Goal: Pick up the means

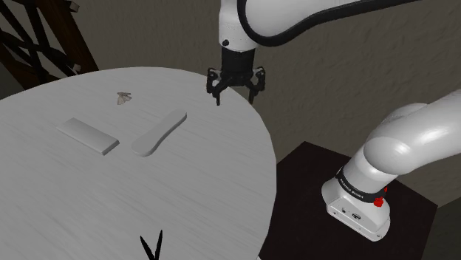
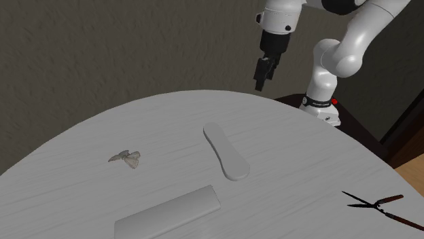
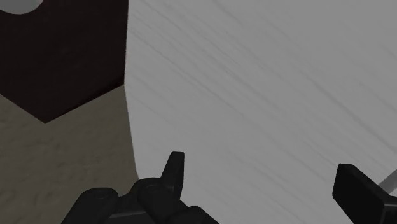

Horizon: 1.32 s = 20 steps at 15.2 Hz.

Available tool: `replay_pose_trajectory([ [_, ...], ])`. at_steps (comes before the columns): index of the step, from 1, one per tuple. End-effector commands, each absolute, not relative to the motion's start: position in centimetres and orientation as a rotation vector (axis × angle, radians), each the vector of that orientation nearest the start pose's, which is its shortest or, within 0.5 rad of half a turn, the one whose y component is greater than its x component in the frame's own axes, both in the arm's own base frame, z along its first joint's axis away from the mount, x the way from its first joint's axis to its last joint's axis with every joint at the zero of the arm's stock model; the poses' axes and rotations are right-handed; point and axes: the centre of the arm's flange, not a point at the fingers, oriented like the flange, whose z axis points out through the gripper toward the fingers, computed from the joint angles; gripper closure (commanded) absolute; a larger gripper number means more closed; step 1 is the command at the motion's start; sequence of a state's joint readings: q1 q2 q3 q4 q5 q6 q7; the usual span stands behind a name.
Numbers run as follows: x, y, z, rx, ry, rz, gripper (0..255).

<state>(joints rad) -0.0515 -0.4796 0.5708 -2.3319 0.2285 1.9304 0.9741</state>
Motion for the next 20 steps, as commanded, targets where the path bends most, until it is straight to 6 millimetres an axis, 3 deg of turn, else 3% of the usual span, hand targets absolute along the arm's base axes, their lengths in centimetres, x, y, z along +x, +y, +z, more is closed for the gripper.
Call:
replay_pose_trajectory([
  [1,36.9,26.4,48.2,-2.987,1.000,-0.056,0],
  [8,41.9,33.6,45.6,-2.862,1.286,-0.033,0],
  [15,48.2,39.8,43.2,-2.710,1.557,-0.009,0],
  [17,50.1,41.2,42.6,-2.666,1.626,-0.003,0],
  [20,50.1,41.2,41.0,-2.666,1.626,-0.003,0],
])
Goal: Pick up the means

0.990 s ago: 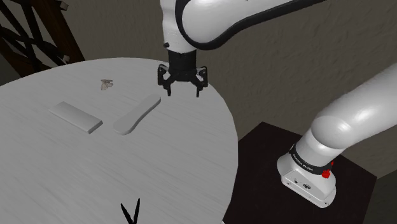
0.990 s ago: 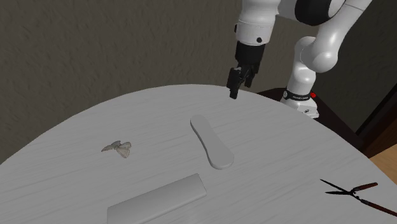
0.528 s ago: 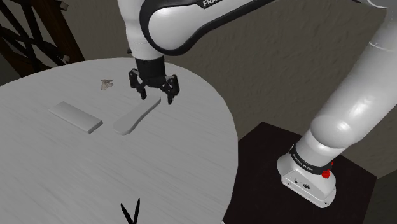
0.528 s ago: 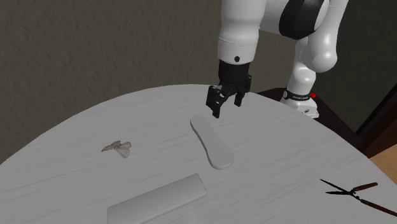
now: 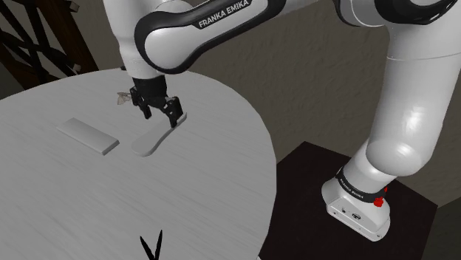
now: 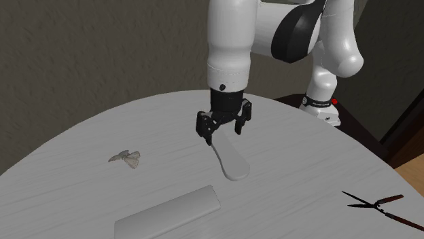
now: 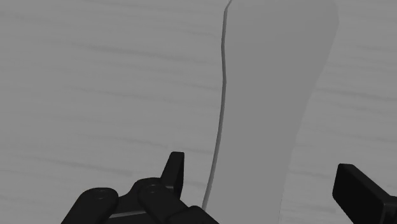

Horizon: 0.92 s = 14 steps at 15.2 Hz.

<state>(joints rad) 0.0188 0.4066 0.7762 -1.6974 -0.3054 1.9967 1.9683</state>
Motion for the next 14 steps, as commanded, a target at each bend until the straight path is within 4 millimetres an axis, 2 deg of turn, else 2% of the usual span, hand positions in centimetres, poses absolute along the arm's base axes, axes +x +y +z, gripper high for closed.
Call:
replay_pose_trajectory([
  [1,50.1,41.2,40.5,-2.666,1.626,-0.003,0],
  [4,50.1,41.2,38.9,-2.666,1.626,-0.003,0],
  [6,50.1,41.2,38.6,-2.666,1.626,-0.003,0],
  [7,50.1,41.1,38.5,-2.666,1.626,-0.003,255],
  [14,50.1,41.1,38.5,-2.666,1.626,-0.003,255],
])
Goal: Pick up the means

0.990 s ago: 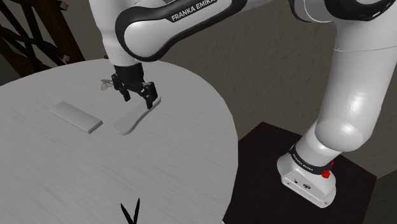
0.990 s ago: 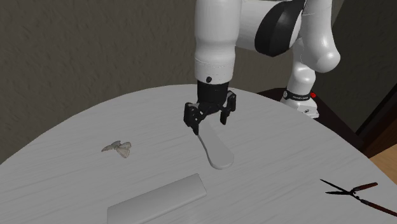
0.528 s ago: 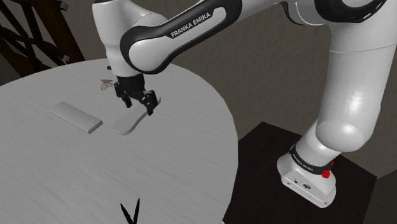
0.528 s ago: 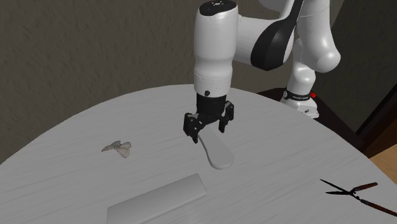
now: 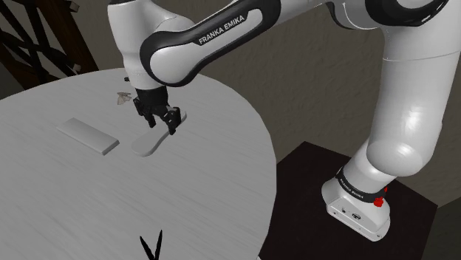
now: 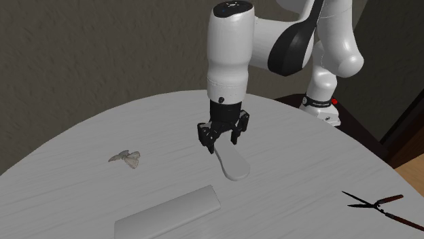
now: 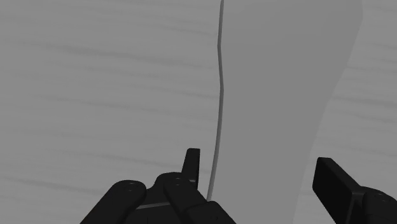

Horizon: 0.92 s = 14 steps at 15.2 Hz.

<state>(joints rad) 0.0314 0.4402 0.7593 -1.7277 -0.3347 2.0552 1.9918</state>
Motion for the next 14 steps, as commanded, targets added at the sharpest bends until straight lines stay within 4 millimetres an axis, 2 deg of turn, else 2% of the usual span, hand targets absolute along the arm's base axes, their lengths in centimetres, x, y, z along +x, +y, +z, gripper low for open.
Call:
replay_pose_trajectory([
  [1,50.1,41.1,38.5,-2.666,1.626,-0.003,255],
  [2,50.1,41.2,38.6,-2.666,1.626,-0.003,255],
  [14,50.1,41.2,44.9,-2.666,1.626,-0.003,255],
])
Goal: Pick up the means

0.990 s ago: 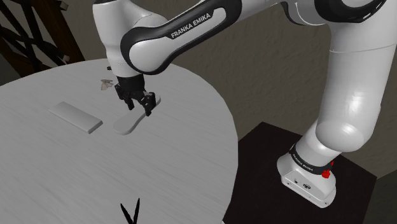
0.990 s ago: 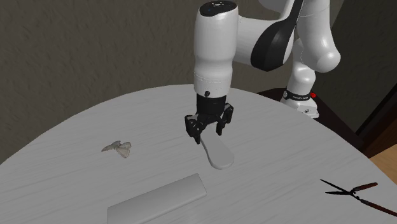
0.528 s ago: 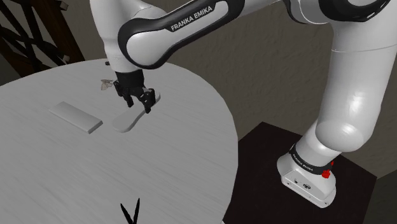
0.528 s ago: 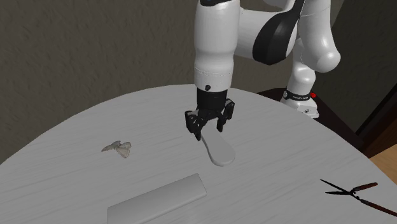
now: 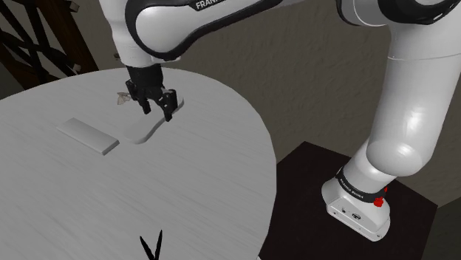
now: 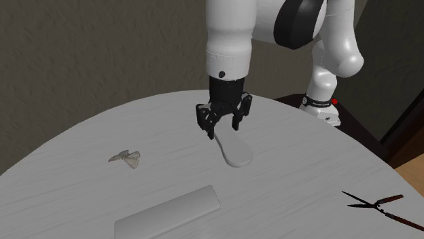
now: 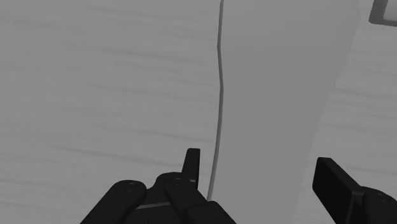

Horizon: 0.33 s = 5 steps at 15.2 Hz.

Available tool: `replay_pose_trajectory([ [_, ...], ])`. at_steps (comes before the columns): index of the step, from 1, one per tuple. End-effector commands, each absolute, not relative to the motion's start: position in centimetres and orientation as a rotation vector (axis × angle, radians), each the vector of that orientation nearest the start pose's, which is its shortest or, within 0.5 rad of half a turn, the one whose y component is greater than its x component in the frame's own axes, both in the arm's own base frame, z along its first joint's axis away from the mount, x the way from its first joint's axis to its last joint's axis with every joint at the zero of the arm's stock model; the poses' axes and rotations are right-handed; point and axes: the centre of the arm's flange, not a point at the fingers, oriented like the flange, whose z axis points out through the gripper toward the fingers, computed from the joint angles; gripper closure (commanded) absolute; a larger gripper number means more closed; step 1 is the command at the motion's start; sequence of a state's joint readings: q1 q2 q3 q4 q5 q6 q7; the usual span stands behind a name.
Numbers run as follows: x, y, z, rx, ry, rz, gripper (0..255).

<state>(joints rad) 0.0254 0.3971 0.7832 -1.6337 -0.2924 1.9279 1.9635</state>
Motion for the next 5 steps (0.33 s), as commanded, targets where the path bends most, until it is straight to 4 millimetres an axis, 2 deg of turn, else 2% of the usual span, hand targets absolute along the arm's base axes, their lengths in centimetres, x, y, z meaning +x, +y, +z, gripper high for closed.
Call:
replay_pose_trajectory([
  [1,50.1,41.2,45.4,-2.666,1.626,-0.003,255],
  [3,50.1,41.2,46.5,-2.666,1.626,-0.003,255],
  [5,50.1,41.2,46.6,-2.666,1.626,-0.003,255],
])
